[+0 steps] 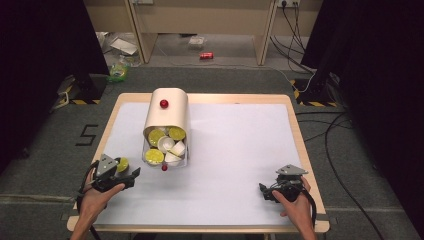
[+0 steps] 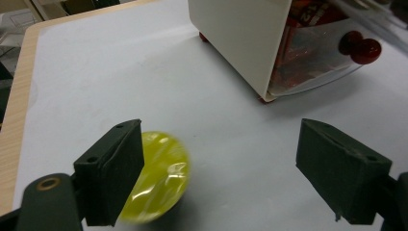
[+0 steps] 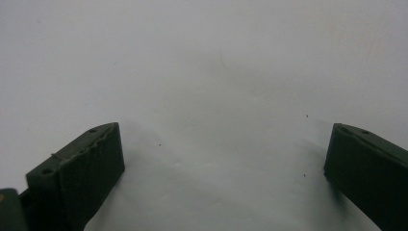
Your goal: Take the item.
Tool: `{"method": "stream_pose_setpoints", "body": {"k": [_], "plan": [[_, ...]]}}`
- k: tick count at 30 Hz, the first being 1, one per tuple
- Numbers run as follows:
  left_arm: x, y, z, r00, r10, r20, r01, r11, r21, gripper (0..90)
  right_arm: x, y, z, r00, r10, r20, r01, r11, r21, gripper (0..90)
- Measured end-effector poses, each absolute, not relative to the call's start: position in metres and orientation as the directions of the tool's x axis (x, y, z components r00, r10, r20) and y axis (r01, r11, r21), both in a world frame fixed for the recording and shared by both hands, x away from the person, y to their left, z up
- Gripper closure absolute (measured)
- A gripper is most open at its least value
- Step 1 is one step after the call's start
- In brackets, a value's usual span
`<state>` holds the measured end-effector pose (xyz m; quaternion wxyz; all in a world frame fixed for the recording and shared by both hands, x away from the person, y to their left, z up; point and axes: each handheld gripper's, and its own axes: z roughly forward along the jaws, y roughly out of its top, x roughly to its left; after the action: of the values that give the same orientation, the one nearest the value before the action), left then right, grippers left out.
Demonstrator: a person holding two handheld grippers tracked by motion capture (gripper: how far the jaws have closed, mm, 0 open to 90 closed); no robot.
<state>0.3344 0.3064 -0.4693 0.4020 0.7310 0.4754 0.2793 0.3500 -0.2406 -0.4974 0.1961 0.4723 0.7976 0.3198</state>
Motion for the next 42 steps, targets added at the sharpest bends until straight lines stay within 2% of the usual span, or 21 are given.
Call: {"method": "stream_pose_setpoints", "body": {"k": [34, 42], "plan": [[0.303, 0.292, -0.449, 0.407, 0.914, -0.001, 0.473, -0.21, 0.856, 15.9, 0.35, -0.241, -0.497, -0.477, 0.879, -0.009, 0.628, 0.348, 0.696, 0.6], [0.294, 0.284, -0.444, 0.41, 0.912, 0.02, 0.469, -0.229, 0.853, 15.9, 0.35, -0.241, -0.497, -0.477, 0.879, -0.01, 0.628, 0.349, 0.695, 0.7]]}}
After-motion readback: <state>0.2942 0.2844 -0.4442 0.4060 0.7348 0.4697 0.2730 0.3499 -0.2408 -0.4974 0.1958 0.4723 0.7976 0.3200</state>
